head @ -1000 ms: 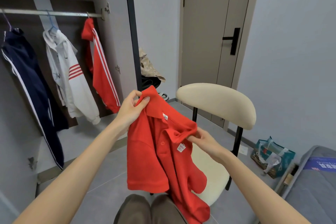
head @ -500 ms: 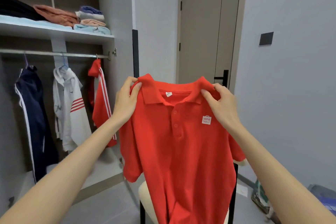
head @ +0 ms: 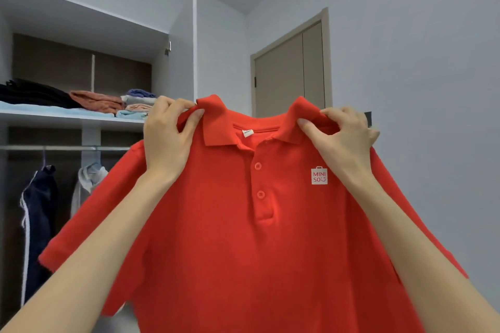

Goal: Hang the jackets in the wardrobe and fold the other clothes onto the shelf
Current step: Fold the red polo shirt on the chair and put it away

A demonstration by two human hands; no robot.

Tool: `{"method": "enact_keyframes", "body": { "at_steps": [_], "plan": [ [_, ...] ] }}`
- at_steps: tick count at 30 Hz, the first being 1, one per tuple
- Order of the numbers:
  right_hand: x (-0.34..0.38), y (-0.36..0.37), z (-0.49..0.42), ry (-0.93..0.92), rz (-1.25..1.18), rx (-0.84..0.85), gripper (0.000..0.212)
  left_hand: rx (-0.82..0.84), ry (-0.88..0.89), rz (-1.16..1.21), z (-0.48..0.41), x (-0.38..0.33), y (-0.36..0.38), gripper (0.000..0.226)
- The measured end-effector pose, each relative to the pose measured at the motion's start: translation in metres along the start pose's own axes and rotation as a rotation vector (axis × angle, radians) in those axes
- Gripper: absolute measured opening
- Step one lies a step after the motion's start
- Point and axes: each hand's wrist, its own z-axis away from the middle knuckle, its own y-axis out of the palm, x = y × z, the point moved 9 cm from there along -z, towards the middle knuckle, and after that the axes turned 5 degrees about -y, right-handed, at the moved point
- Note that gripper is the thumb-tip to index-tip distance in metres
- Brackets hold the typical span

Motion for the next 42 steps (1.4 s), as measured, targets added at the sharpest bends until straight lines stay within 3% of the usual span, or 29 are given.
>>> {"method": "enact_keyframes", "body": {
  "at_steps": [6,14,21,35,42],
  "plan": [
    [-0.04,0.024,0.066,0.072,0.058,0.127,0.03,0.087,-0.044,-0.082,0.066,0.028,0.017,0.016],
    [-0.136,0.101,0.236,0.29,0.152,0.524,0.021,0.423,-0.296,-0.184,0.246,0.123,0.078,0.01],
    [-0.215,0.175,0.349,0.446,0.257,0.82,0.03,0.665,-0.49,-0.272,0.364,0.199,0.134,0.012],
    [-0.361,0.316,0.484,0.555,0.475,1.161,0.029,0.98,-0.658,-0.362,0.524,0.333,0.286,0.016],
    [-0.413,0.355,0.551,0.619,0.524,1.243,0.029,1.127,-0.706,-0.412,0.611,0.378,0.327,0.021]
  ]
}}
